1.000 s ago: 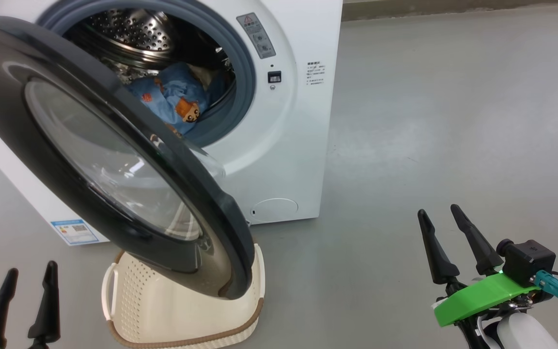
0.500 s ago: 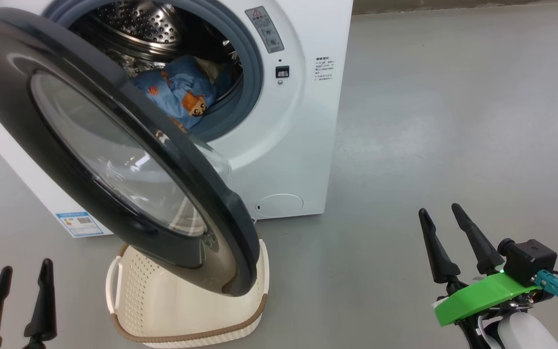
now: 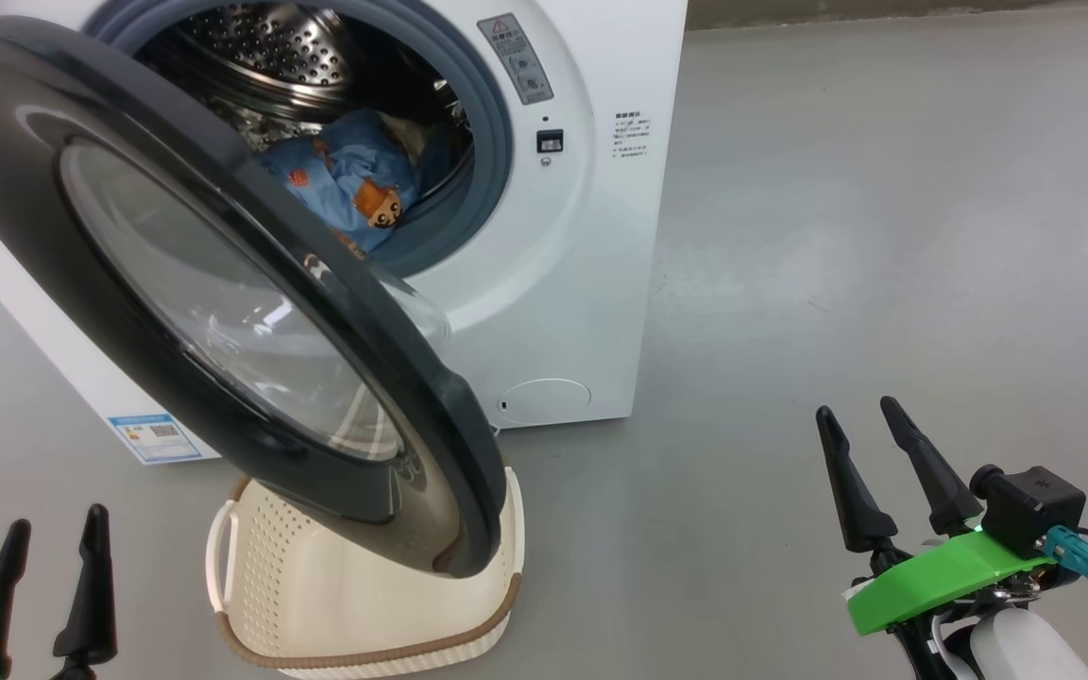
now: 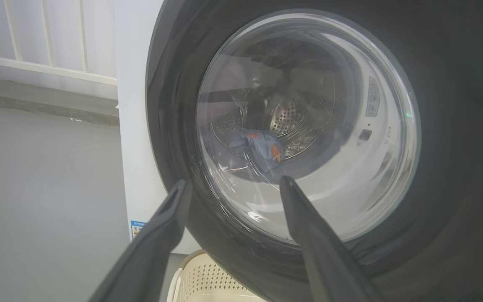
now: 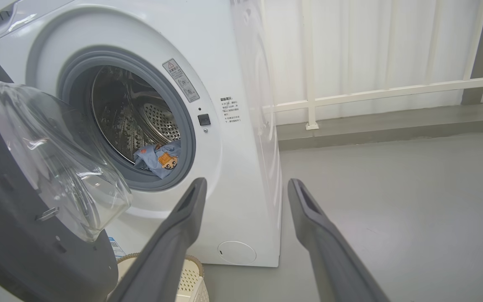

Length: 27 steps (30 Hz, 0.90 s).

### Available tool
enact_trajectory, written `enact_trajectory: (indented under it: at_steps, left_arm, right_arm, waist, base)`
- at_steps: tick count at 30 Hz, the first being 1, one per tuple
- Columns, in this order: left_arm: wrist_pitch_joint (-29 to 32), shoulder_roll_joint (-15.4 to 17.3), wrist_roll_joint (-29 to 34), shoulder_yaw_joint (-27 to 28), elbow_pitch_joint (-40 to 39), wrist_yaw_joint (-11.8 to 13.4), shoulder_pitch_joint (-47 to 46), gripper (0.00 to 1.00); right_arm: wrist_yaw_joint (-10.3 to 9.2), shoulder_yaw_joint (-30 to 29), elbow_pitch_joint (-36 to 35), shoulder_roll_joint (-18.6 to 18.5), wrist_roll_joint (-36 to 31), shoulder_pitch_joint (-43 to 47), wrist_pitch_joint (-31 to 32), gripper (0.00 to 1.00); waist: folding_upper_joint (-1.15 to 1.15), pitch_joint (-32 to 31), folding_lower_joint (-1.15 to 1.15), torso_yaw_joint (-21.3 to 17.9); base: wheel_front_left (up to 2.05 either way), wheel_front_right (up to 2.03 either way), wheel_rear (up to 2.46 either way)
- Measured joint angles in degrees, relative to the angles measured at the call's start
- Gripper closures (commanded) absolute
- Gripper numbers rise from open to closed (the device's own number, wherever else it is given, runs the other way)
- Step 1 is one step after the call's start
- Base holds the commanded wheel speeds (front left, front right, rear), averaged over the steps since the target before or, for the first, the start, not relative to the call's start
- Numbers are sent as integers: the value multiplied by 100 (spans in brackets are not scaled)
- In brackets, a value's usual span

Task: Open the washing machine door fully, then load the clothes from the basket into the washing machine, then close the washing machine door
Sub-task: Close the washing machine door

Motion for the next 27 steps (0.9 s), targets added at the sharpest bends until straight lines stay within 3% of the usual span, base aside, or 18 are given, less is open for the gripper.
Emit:
enact_trajectory:
  at_steps: [15, 16, 17, 18, 27]
  left_arm:
    - [0, -37, 0, 4, -8, 0, 1, 0]
    - [0, -38, 0, 3, -11, 0, 1, 0]
    - [0, -40, 0, 2, -13, 0, 1, 0]
    - [0, -42, 0, 2, -15, 0, 1, 0]
    - [0, -92, -1, 29, -14, 0, 1, 0]
  right_arm:
    - [0, -2, -2, -7, 0, 0, 0, 0]
    - [0, -3, -9, -10, 0, 0, 0, 53]
    - [0, -8, -30, -12, 0, 0, 0, 94]
    - [0, -16, -44, -15, 0, 0, 0, 100]
    - [0, -55, -510, -62, -31, -2, 0, 100]
  waist:
    - [0, -71, 0, 13]
    - [0, -73, 0, 23]
    - [0, -75, 0, 36]
    - [0, -79, 0, 52]
    - [0, -122, 0, 293]
  base:
    - [0, 0, 0]
    - [0, 0, 0]
    - [0, 0, 0]
    - [0, 0, 0]
    - [0, 0, 0]
